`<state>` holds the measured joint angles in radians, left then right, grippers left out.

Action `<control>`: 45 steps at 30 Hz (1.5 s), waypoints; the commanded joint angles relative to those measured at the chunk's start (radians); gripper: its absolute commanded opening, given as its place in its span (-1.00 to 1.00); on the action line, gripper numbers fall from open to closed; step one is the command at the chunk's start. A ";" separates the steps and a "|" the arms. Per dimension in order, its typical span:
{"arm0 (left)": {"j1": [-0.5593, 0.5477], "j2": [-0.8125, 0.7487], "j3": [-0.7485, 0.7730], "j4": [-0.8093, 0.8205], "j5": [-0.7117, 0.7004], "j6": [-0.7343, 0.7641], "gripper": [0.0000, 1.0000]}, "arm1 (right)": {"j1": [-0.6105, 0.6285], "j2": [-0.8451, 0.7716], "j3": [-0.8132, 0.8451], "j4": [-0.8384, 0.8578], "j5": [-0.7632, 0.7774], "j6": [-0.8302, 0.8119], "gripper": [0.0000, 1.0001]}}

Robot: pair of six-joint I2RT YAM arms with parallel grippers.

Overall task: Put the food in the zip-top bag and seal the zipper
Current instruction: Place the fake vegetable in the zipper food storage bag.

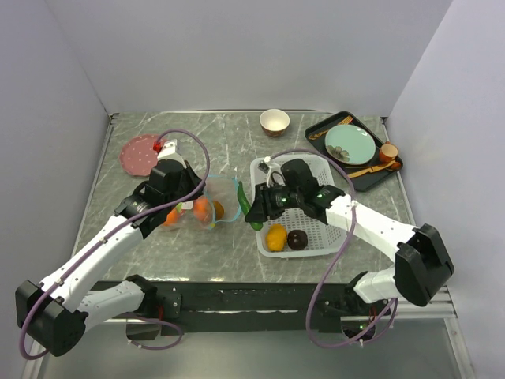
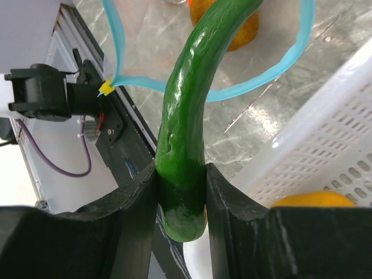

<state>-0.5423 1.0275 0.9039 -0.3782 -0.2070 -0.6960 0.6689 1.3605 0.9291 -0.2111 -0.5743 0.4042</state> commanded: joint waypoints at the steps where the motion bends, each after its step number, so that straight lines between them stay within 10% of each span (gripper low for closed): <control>1: 0.004 -0.004 0.029 0.028 -0.003 0.006 -0.72 | 0.018 0.009 0.059 -0.002 -0.015 -0.025 -0.43; 45: 0.004 -0.043 0.003 0.021 0.032 0.058 -0.79 | 0.092 0.390 0.433 -0.140 -0.003 -0.070 -0.44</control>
<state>-0.5423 1.0084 0.9035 -0.3801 -0.1955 -0.6647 0.7624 1.7290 1.2911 -0.3351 -0.6239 0.3389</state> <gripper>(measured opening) 0.107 0.412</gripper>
